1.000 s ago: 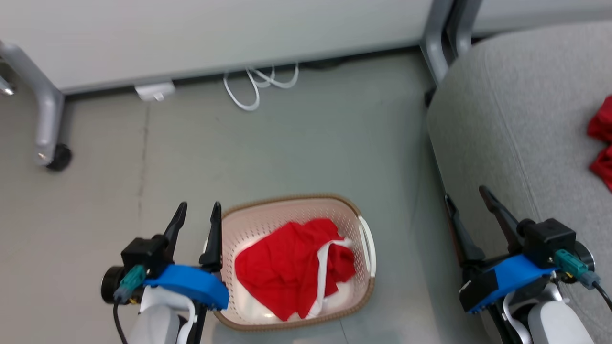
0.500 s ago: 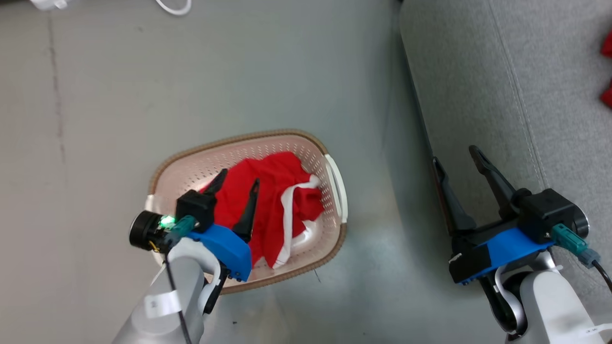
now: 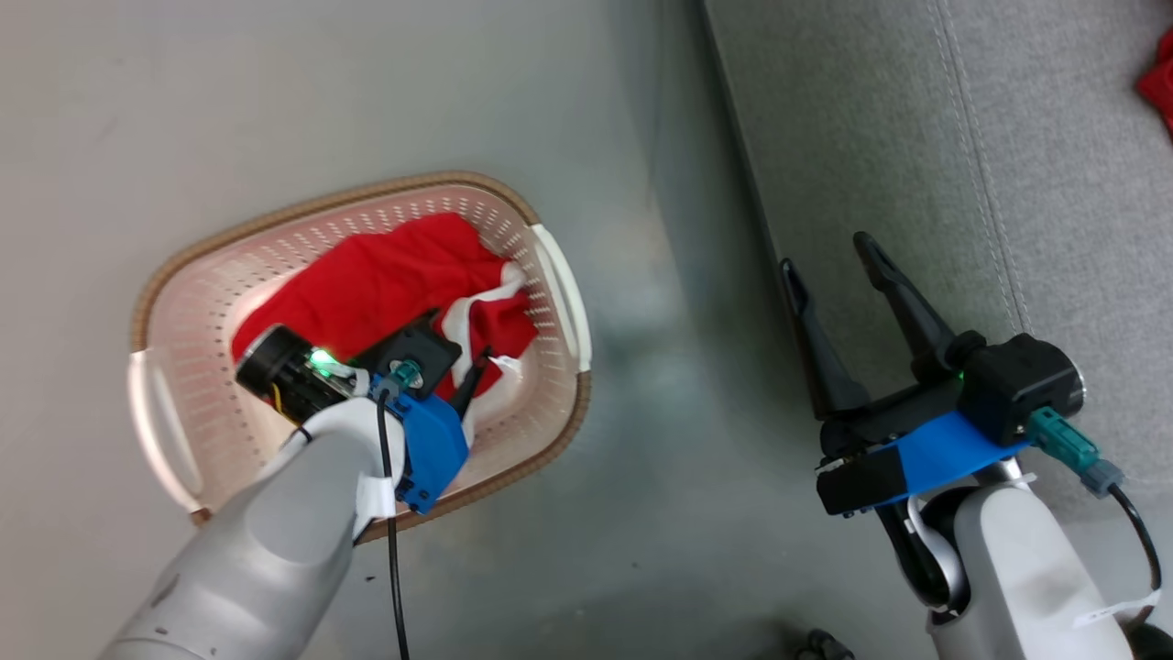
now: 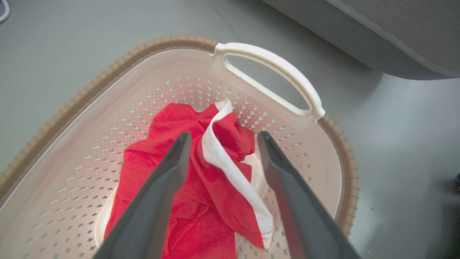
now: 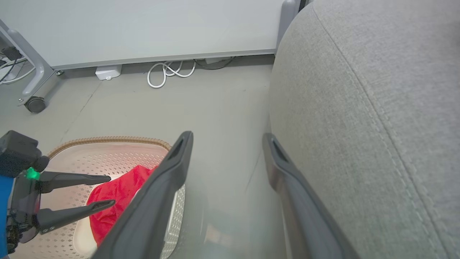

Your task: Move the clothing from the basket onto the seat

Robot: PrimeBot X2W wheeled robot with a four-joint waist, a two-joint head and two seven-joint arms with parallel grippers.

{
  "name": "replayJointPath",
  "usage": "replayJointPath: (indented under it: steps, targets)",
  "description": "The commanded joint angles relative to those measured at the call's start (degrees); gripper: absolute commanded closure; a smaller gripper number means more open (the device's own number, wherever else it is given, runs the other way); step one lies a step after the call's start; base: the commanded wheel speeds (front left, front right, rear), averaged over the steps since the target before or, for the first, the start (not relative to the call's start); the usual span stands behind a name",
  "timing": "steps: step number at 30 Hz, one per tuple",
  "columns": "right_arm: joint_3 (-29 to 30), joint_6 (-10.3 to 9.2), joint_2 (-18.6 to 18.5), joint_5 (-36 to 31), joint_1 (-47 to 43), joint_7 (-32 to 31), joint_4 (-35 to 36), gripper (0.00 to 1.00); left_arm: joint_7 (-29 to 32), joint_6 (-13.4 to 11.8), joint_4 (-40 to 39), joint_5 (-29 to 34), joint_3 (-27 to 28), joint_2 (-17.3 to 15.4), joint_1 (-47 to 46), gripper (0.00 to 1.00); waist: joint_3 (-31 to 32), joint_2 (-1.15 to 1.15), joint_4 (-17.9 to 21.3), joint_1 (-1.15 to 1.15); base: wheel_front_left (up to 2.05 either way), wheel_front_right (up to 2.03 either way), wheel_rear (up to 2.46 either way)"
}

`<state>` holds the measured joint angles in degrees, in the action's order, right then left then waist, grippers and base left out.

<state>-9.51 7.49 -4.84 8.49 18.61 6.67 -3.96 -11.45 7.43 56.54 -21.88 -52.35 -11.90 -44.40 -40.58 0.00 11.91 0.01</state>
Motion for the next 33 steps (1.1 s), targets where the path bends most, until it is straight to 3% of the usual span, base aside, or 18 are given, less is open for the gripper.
replayJointPath:
  steps: [1,8,14,27,28,29,30,33]
  targets:
    - [-0.6,0.01,0.6,0.3,1.0,0.7,-0.4,0.00,0.9,0.0,1.1,-0.9,-2.1,-0.9,-2.1,0.00,-2.9,0.00,2.9,-0.01,0.00,0.00,0.00]
    - [-2.6,0.01,1.7,2.0,2.0,2.9,-2.0,0.00,2.7,0.0,5.4,-4.5,-5.9,-2.8,-5.5,0.00,-5.9,0.00,6.3,-0.01,0.00,0.00,0.00]
    - [-4.3,0.01,2.0,3.3,2.7,4.5,-2.9,0.00,3.5,0.0,9.5,-5.7,-6.1,-3.9,-8.5,0.00,-8.7,0.00,8.7,-0.01,0.00,0.00,0.00]
    - [-6.6,0.01,2.0,7.1,2.3,6.8,-4.6,0.00,6.2,0.0,14.1,-4.9,-8.4,-4.6,-11.9,0.00,-11.3,0.00,11.6,-0.01,0.00,0.00,0.00]
    - [-6.7,0.01,2.0,7.3,2.2,7.0,-4.7,0.00,6.4,0.0,14.2,-5.0,-8.6,-4.6,-11.9,0.18,-11.3,0.00,11.7,-0.01,0.00,0.00,0.00]
    - [-6.8,0.01,2.0,7.3,2.2,7.1,-4.8,0.00,6.7,0.0,14.3,-5.1,-8.9,-4.5,-11.8,0.63,-11.2,0.00,11.8,-0.01,0.00,0.00,0.00]
    - [-6.9,0.01,2.0,7.4,2.2,7.1,-4.9,0.00,7.0,0.0,14.3,-5.2,-9.2,-4.4,-11.7,1.00,-11.2,0.00,11.9,-0.01,0.00,0.00,0.00]
    - [-7.1,0.01,2.0,7.8,2.4,7.4,-5.1,0.00,7.7,0.0,13.8,-5.7,-10.4,-4.6,-11.2,1.00,-11.0,0.00,12.1,-0.01,0.00,0.00,0.00]
